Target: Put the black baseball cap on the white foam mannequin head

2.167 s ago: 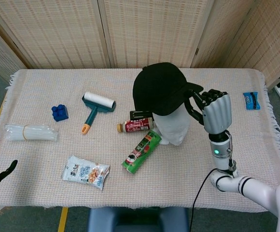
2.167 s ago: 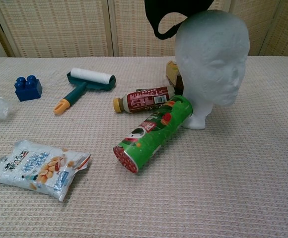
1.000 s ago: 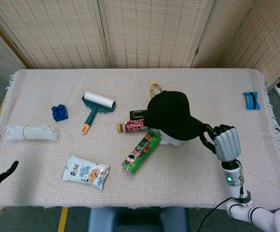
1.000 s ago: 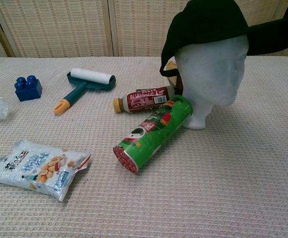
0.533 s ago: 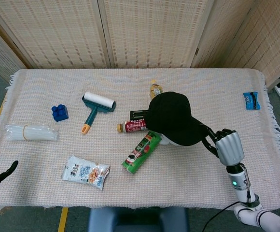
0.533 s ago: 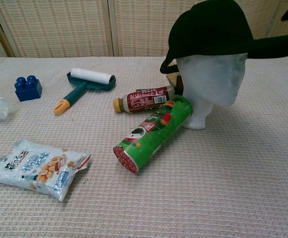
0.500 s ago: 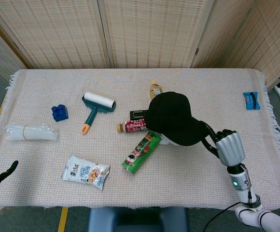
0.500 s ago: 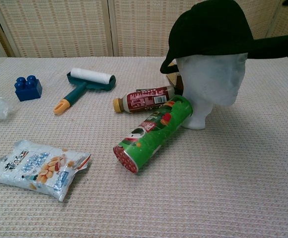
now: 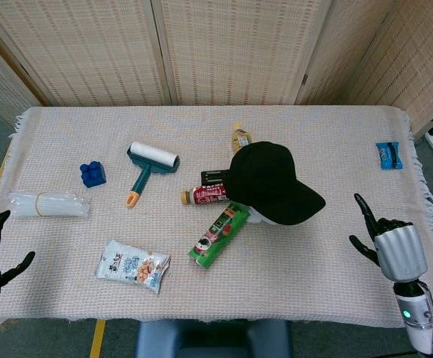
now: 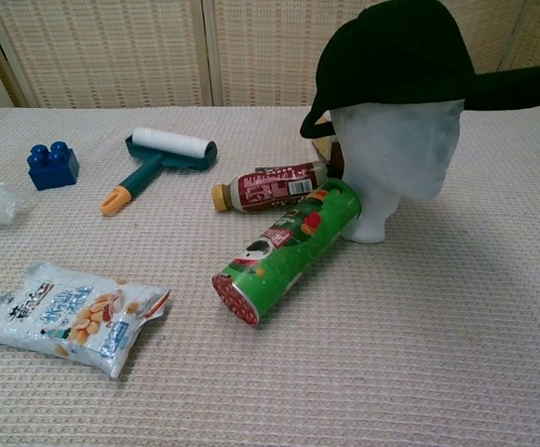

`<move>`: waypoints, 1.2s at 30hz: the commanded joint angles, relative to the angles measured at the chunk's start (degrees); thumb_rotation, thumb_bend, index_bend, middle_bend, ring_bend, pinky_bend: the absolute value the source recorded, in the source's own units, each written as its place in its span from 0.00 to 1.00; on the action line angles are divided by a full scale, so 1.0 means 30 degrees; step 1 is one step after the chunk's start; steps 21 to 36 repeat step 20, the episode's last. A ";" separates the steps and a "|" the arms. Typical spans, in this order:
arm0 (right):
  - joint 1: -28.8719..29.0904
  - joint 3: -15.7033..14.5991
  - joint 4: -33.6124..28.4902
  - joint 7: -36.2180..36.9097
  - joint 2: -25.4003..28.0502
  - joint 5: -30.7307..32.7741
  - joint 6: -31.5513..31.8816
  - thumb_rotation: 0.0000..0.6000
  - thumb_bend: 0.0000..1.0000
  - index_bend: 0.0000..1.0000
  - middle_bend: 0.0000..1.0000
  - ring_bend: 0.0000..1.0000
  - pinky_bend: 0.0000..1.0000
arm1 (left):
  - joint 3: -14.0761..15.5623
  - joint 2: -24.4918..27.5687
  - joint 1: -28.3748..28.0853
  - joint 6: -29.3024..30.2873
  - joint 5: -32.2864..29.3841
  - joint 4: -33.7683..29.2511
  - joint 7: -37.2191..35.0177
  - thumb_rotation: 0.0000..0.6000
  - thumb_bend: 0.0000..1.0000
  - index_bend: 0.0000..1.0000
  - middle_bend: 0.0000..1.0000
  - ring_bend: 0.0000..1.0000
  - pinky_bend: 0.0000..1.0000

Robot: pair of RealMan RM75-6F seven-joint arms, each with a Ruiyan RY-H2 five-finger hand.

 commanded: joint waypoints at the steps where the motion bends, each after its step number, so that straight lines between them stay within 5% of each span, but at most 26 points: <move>1: -0.1999 -0.0805 -0.5983 -0.3193 0.4263 0.4028 -0.2605 1.00 0.05 0.00 0.42 0.46 0.70 | 0.0329 0.0183 -0.0059 -0.0699 -0.0097 -0.0348 0.0234 1.00 0.15 0.16 0.24 0.15 0.14; 5: -0.2784 -0.0714 -0.6168 -0.0630 0.5180 0.5034 -0.3137 1.00 0.05 0.00 0.22 0.24 0.44 | 0.0871 0.0684 -0.0146 -0.1852 -0.0179 -0.1114 0.0371 1.00 0.15 0.16 0.22 0.13 0.13; 10: -0.3510 -0.0767 -0.5320 0.0594 0.6138 0.4706 -0.3036 1.00 0.05 0.00 0.12 0.12 0.33 | 0.1781 0.1250 -0.0442 -0.3369 0.0241 -0.1616 0.0883 1.00 0.15 0.18 0.22 0.12 0.11; 36: -0.4251 -0.0610 -0.5544 0.2136 0.7217 0.3889 -0.3106 1.00 0.05 0.00 0.10 0.11 0.28 | 0.2252 0.0833 -0.0487 -0.3276 0.1078 -0.1674 0.0820 1.00 0.15 0.18 0.21 0.11 0.11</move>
